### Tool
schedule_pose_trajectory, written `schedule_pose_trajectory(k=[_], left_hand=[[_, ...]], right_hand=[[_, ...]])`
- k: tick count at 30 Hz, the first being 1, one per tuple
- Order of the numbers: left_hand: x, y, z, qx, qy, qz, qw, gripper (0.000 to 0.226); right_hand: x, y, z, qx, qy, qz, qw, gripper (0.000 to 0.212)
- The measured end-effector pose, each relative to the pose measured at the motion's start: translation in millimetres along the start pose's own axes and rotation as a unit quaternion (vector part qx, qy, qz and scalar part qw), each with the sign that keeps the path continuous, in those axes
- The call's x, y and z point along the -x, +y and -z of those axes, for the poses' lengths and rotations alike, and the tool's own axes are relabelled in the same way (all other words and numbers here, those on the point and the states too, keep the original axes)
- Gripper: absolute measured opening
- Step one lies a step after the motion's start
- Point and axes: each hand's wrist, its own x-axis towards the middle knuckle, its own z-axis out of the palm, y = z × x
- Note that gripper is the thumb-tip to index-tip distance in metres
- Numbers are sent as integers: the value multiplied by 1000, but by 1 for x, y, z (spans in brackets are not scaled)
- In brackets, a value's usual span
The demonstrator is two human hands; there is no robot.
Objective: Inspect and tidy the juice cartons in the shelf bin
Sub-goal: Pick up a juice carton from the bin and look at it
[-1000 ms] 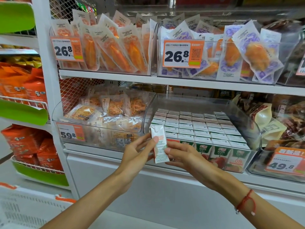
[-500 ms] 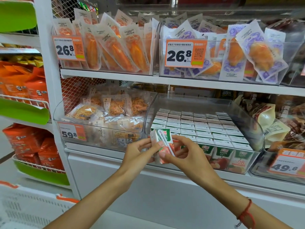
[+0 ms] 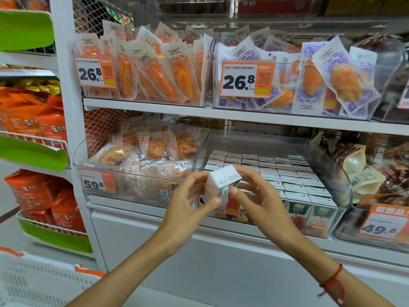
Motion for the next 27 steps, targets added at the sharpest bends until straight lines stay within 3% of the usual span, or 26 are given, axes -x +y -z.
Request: schedule_pose_trajectory(k=[7, 15, 20, 27], left_hand=[[-1, -3, 2, -22, -6, -41, 999, 43], [0, 0, -1, 40, -3, 17, 999, 46], [0, 4, -2, 132, 32, 81, 987, 52], [-1, 3, 2, 211, 55, 171, 961, 36]], right_hand=[[4, 3, 5, 21, 9, 38, 999, 34], [3, 0, 4, 70, 44, 23, 996, 39], [4, -3, 2, 47, -22, -5, 999, 38], [5, -4, 1, -19, -84, -52, 995, 47]])
